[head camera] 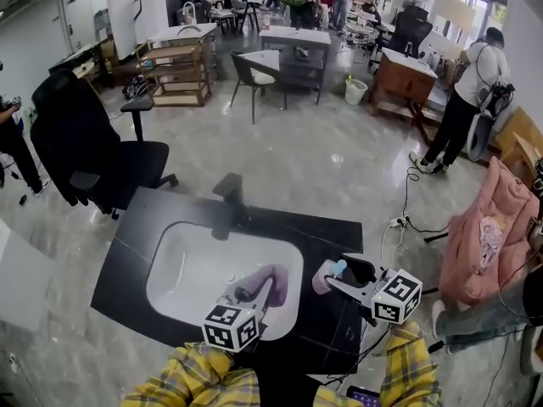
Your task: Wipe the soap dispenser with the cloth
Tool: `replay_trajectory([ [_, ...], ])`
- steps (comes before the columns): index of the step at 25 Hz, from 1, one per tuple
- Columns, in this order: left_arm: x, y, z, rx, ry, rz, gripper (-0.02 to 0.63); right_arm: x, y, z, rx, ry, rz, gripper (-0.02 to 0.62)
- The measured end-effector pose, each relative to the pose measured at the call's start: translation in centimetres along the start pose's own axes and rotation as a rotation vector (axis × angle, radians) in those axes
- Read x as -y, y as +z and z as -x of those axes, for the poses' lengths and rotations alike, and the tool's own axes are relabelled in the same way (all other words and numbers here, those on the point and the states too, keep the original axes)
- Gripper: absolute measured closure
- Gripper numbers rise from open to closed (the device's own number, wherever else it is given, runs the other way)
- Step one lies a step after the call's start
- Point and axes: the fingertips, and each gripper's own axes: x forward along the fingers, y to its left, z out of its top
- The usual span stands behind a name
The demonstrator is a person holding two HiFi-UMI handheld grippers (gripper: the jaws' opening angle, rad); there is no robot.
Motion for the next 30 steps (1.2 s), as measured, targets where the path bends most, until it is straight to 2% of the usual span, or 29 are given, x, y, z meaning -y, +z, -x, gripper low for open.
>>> replay_trajectory([
  [6,-0.9,0.4,0.5,0.011,0.047,0.025,0.548,-0.3,0.9,-0.9,-0.033,0.131,0.074,0.356],
  [9,-1.3,0.3,0.4,0.012,0.064,0.027,0.548,-0.4,0.3,-1.4,-0.073,0.177,0.094,0.424],
  [14,-1.2,0.3,0.0,0.010,0.076,0.027,0.548,-0.4,0.5,-1.3,-0.056,0.197,0.073,0.444],
  [19,-0.6,0.4,-0.7,0.001,0.070,0.038,0.548,-0.1,0.9,-1.0,-0.040,0.121,0.082,0.459],
  [30,0.7,0.3,-1.3,-0.007,0.020,0.027,0.548,0.5,1.1,-1.1,0.021,-0.178,0.051,0.472],
])
